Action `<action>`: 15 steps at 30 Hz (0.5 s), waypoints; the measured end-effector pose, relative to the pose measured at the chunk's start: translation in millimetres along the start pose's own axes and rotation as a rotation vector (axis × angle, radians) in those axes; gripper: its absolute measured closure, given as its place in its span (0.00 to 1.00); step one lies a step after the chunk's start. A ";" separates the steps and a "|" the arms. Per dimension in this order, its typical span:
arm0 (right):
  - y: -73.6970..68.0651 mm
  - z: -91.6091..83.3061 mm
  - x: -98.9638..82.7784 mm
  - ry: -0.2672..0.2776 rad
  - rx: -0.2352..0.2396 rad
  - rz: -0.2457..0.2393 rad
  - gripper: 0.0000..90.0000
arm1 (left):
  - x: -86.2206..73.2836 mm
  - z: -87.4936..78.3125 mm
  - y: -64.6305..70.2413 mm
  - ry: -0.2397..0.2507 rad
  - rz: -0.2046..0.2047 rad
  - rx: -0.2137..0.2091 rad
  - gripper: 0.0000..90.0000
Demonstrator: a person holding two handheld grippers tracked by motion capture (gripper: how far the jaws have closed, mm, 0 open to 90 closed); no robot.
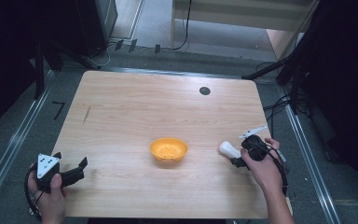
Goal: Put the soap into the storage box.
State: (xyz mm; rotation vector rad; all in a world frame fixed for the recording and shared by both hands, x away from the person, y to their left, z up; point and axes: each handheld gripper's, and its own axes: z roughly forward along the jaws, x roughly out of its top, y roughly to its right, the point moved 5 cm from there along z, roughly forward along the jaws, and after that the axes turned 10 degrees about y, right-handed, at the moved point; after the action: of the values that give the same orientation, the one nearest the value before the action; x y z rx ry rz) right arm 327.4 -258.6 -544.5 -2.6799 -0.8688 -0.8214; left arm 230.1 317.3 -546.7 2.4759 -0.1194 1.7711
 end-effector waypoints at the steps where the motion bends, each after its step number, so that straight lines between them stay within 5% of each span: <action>1: -0.2 0.9 1.9 0.001 0.005 0.002 0.16 | 0.0 0.1 0.1 -0.001 0.003 -0.004 0.07; 15: -2.6 10.2 12.9 -0.002 0.039 0.010 0.22 | -0.1 0.1 -0.1 -0.007 0.000 -0.014 0.07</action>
State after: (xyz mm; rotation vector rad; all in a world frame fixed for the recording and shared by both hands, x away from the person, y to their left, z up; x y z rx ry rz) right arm 339.1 -246.9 -545.5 -2.6501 -0.8623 -0.7912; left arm 230.2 317.4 -546.8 2.4727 -0.1319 1.7564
